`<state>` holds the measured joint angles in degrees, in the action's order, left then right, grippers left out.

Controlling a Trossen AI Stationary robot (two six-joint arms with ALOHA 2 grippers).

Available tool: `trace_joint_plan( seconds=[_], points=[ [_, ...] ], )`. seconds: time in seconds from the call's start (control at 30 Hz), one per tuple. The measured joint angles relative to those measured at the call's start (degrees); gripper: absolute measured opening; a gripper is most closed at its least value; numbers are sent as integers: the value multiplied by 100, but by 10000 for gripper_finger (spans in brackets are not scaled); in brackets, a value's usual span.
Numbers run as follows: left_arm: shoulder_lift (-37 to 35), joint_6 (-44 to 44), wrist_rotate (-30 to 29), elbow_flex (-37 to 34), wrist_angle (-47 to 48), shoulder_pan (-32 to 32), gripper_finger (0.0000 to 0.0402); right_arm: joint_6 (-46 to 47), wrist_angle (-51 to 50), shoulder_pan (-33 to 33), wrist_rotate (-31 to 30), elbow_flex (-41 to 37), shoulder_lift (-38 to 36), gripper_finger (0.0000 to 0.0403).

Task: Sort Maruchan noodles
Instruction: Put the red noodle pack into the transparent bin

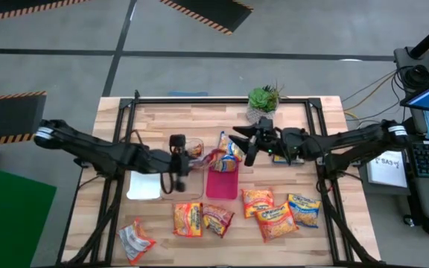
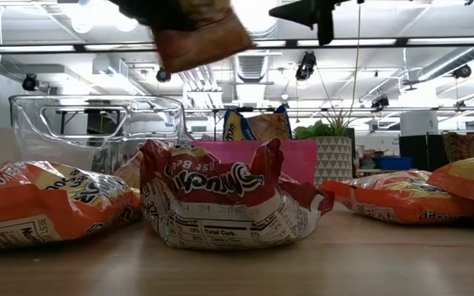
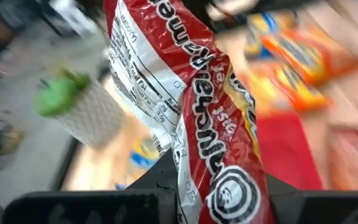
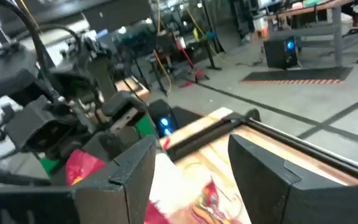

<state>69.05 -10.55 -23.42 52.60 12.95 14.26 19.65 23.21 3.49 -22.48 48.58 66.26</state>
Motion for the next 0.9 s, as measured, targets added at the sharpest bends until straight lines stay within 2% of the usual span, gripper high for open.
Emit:
trace_joint_plan(
  seconds=[0.1, 0.23, 0.73, 0.9],
  points=[
    [-185, 310, 277, -2, 1064, -12, 44, -8, -328, -2, -6, 0, -174, 192],
    [-272, 669, 822, -41, 1833, -17, 45, -12, -600, 24, -4, -3, -209, 192],
    [44, 635, 928, -518, 2010, -364, 50, 29, -681, 26, 2, -9, 121, 192],
    [96, 541, 1328, -550, 1987, -686, 51, 30, -741, 26, 2, -9, 135, 192]
  ],
)
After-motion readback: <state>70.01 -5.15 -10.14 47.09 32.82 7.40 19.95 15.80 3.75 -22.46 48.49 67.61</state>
